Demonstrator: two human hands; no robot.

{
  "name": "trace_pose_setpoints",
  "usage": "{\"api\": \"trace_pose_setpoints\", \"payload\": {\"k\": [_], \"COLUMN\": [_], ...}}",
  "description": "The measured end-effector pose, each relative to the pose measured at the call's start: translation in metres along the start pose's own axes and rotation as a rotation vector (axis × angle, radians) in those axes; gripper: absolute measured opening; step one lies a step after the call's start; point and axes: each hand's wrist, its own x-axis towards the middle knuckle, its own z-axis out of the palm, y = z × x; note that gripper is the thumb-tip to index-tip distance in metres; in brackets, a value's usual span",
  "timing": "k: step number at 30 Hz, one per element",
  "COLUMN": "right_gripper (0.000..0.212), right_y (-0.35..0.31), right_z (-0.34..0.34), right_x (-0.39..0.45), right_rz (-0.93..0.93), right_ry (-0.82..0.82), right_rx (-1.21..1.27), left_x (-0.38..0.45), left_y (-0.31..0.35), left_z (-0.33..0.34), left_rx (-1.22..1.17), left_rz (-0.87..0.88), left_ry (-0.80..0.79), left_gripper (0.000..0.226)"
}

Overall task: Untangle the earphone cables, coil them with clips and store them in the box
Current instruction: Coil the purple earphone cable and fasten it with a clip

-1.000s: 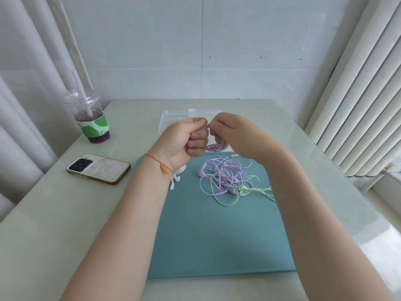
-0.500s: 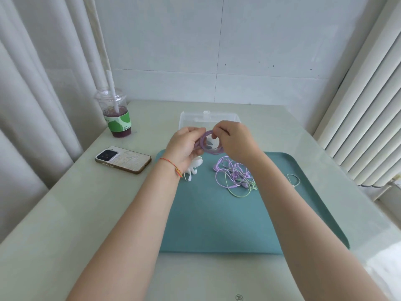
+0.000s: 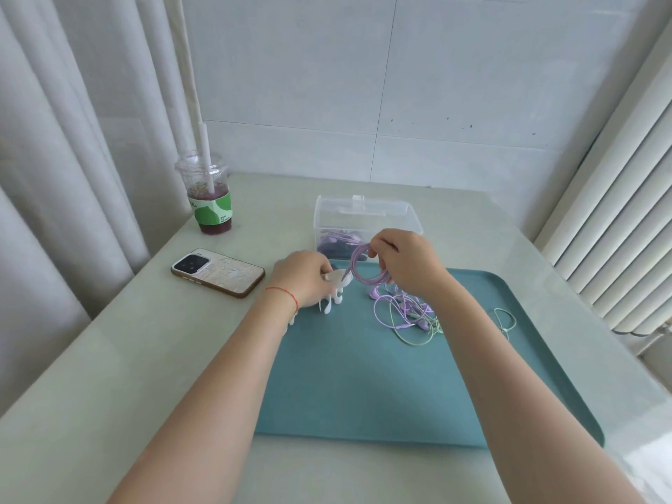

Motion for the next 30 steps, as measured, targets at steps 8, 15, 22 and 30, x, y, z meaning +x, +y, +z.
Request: {"api": "trace_pose_setpoints", "payload": {"k": [8,15,22,30], "right_gripper": [0.024,0.024,0.02,0.017], "right_y": [-0.005,0.003,0.01,0.008], "right_z": [-0.024,-0.048,-0.056,-0.052], "right_x": [-0.003,0.005,0.012,0.01], "right_rz": [-0.072,-0.189,-0.228,-0.297], "right_ry": [0.071,0.158,0.178,0.163], "right_rx": [0.286,0.394,0.253,0.105], "left_x": [0.004,0.019,0.022,0.021], "left_y": [0.032,0.064,0.075,0.079], "left_z": [-0.031,-0.027,-0.027,-0.025], "left_rx": [-0.846,-0.886,-1.097,-0.937], "left_rz": [0.047,0.237,0.119,0.114], "left_ry": [0.041,-0.054,-0.266,-0.182], "left_gripper": [0.011,0.025,0.032,0.046]}}
